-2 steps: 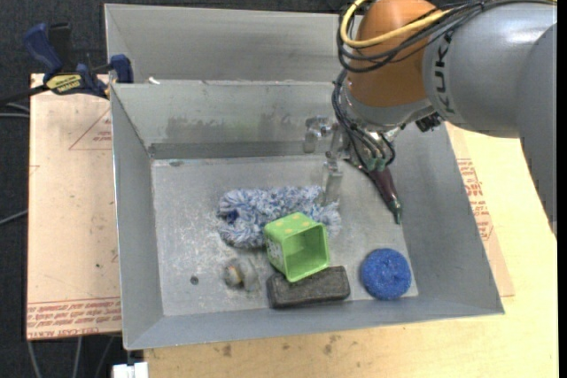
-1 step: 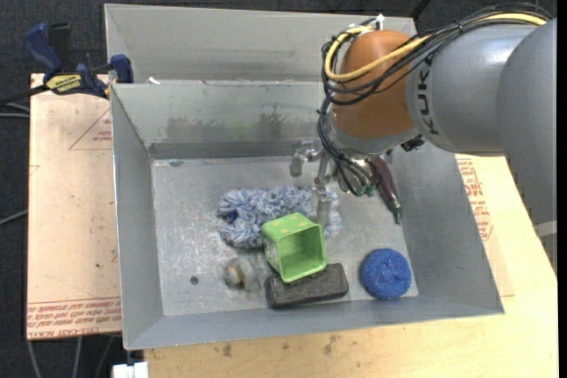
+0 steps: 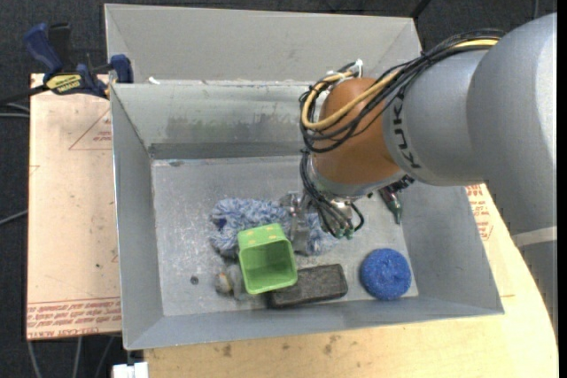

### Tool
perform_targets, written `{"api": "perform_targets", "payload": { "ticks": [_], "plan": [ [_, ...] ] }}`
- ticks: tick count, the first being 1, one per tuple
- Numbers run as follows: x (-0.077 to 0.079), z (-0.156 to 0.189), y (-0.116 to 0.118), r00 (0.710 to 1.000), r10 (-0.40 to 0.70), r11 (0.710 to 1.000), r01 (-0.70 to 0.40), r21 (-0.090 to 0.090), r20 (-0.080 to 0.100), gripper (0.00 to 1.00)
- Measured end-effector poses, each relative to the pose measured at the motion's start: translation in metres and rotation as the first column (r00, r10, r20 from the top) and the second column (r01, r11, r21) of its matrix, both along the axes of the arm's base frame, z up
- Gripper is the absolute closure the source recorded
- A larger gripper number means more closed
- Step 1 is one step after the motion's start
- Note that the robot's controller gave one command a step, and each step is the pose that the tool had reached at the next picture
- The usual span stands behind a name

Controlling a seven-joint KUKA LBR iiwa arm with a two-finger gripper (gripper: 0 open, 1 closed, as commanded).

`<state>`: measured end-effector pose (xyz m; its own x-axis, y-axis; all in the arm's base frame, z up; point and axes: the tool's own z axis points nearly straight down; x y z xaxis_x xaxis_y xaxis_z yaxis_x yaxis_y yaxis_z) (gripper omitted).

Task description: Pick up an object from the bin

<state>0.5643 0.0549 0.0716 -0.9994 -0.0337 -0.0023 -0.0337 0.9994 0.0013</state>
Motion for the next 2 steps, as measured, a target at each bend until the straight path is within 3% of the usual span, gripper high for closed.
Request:
{"api": "perform_targets", "payload": {
  "ticks": [1,2],
  "plan": [
    [0.0,0.0,0.0,1.0,0.0,1.0,0.0,0.0,0.0,1.0],
    [0.009,0.044,-0.007,1.0,0.012,1.0,-0.012,0.0,-0.008,1.0]
  ]
}}
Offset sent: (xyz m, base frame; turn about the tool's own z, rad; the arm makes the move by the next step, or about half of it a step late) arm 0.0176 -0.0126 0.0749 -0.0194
